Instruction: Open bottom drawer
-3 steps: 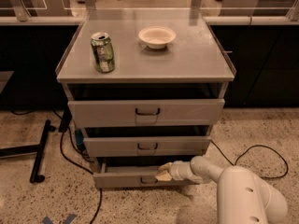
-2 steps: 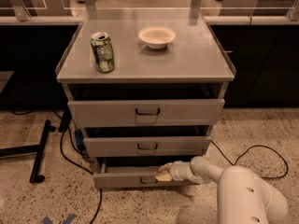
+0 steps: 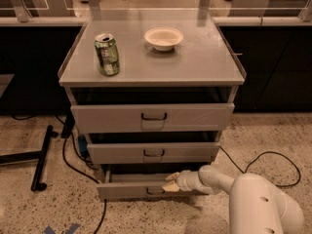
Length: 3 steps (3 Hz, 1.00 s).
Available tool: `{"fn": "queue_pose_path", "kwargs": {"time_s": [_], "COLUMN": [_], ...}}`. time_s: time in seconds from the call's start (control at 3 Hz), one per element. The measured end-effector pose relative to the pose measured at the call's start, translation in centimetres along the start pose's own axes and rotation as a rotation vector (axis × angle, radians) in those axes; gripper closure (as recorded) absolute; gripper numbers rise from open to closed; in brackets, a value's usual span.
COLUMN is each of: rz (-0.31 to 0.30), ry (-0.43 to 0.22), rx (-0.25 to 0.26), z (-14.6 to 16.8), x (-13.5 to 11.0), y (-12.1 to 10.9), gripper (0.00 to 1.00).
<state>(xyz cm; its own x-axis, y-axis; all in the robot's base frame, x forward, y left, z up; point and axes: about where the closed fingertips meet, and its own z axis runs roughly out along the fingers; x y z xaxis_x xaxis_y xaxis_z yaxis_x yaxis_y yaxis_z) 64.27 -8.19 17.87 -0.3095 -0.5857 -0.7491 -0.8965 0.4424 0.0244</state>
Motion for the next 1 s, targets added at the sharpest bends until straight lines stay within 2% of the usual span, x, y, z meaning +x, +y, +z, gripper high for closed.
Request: {"fn": "queue_pose_path", "kwargs": {"time_s": [0.67,1.0], "rz": [-0.008,-0.008], "ry": [0.011,0.011], "rx": [-0.001,-0.001], "z": [-0.45,-0.45], "x": [0.39,0.39], "y": [0.59,0.59], "gripper": [1.00,0.82]}}
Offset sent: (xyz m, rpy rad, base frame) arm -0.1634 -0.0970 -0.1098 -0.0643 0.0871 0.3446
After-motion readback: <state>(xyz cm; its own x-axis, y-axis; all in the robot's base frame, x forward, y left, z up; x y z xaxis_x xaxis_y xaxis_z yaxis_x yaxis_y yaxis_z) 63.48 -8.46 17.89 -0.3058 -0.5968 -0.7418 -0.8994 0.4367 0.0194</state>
